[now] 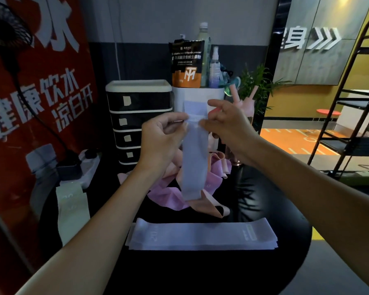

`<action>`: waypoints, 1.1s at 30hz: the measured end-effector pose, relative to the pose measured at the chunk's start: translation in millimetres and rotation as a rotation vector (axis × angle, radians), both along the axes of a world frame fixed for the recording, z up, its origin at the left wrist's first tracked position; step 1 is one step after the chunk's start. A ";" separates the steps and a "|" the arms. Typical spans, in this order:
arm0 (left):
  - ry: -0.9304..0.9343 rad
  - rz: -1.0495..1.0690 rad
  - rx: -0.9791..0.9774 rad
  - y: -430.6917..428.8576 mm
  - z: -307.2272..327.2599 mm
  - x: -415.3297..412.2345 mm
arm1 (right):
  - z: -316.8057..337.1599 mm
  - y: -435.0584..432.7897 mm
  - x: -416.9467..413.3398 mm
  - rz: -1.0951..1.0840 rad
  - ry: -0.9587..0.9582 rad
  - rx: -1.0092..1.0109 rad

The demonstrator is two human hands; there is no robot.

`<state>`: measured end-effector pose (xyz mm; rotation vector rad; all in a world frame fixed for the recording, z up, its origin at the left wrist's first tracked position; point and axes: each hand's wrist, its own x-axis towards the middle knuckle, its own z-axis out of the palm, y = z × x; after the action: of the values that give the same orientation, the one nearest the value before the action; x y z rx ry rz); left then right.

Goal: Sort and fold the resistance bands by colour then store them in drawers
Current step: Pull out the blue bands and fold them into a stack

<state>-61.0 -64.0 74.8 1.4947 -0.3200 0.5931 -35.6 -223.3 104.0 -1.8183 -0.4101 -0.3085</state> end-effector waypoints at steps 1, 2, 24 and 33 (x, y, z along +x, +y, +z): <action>-0.006 0.007 -0.012 -0.6 -1.0 -0.6 | 1.0 0.1 0.0 0.003 0.000 0.001; -0.004 0.018 -0.026 -1.1 -1.6 -0.9 | 1.4 -0.3 0.1 0.014 -0.005 -0.007; 0.304 -0.216 0.297 14.4 -60.1 -1.0 | 14.8 -2.0 -13.7 -0.119 -0.070 0.087; 0.241 -0.230 0.335 42.1 -58.0 -10.2 | -23.7 -48.4 -35.8 -0.170 -0.005 0.182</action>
<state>-71.2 -21.9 16.8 1.7997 -0.4109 0.1767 -71.4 -271.6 80.3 -1.6761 -0.2232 -0.4537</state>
